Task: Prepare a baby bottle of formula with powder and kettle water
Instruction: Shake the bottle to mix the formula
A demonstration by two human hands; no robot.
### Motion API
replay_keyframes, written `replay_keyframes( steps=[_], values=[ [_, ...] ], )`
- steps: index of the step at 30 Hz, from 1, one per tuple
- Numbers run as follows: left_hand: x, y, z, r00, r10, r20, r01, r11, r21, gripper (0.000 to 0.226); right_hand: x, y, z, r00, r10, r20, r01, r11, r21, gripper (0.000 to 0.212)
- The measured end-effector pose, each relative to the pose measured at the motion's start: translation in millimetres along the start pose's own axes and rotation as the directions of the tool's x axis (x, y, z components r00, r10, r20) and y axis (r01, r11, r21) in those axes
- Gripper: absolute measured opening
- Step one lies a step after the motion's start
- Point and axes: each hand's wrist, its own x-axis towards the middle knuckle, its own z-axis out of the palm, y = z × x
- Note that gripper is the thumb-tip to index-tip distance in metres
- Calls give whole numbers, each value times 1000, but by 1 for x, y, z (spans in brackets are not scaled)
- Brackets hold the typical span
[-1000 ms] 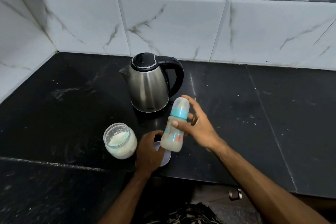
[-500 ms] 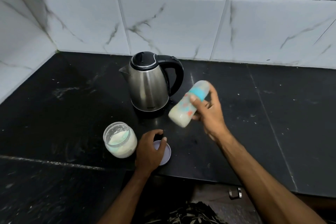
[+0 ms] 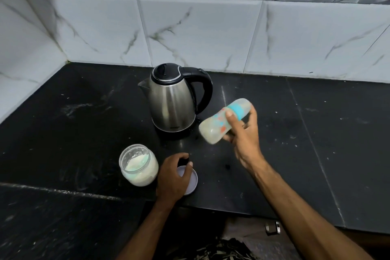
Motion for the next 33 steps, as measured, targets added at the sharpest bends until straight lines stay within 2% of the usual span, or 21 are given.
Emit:
replay_keyframes(
  steps=[3, 5, 7, 9, 11, 12, 14, 17, 19, 22, 24, 25, 27, 29, 30, 31, 33],
  values=[
    [2, -4, 0, 999, -23, 43, 23, 1000, 0, 29, -17, 12, -2, 949, 135, 284, -79, 976, -203, 83],
    [1, -4, -1, 997, -49, 66, 50, 999, -5, 35, -18, 14, -3, 913, 157, 376, -52, 960, -276, 83],
    [1, -2, -2, 1000, -9, 24, 9, 1000, 7, 29, -10, 6, -2, 955, 69, 288, -7, 978, -209, 78],
    [0, 2, -2, 1000, 9, 6, -9, 1000, -5, 24, 2, -7, -2, 994, -19, 112, 30, 995, -99, 69],
    [0, 5, -2, 1000, 15, 7, -15, 1000, -13, 25, 10, -11, -4, 998, -61, -24, 61, 998, 6, 66],
    [0, 5, -2, 1000, 16, 4, -16, 1000, -13, 23, 8, -8, -4, 998, -56, -34, 56, 998, 19, 67],
    [1, 2, -3, 1000, 22, 2, -22, 1000, 4, 22, -6, 7, -4, 997, -2, 76, 6, 998, -58, 72],
    [1, -1, -3, 998, -17, 63, 18, 1000, -11, 36, -27, 29, -4, 948, 109, 299, -31, 967, -252, 79],
    [1, 0, -3, 999, -7, 40, 7, 1000, 7, 34, -22, 24, -3, 966, 73, 247, -17, 975, -220, 78],
    [0, 1, -2, 1000, 28, -11, -28, 999, 17, 22, -5, 2, -1, 1000, 2, 16, -2, 1000, -28, 76],
    [-1, 3, -2, 1000, 26, -9, -26, 1000, 5, 20, -1, -2, -1, 999, -7, -54, 9, 999, 49, 76],
    [0, 3, -2, 1000, 24, -6, -24, 1000, 3, 20, -3, -1, -1, 1000, 1, -31, -1, 1000, 26, 76],
    [1, 1, -4, 1000, 14, 27, -14, 1000, -2, 25, -16, 10, -1, 986, 70, 149, -54, 993, -107, 74],
    [2, -1, -4, 997, -10, 81, 12, 1000, -20, 34, -27, 18, -4, 915, 172, 366, -76, 962, -262, 78],
    [2, -1, -4, 996, -21, 85, 23, 999, -23, 36, -27, 19, -5, 893, 190, 408, -65, 952, -300, 80],
    [2, -1, -4, 997, -24, 69, 25, 1000, -15, 36, -25, 16, -5, 900, 168, 401, -44, 953, -301, 81],
    [1, 1, -3, 1000, -3, 17, 3, 1000, 14, 29, -14, 4, -3, 958, 70, 279, -3, 973, -232, 82]
  ],
)
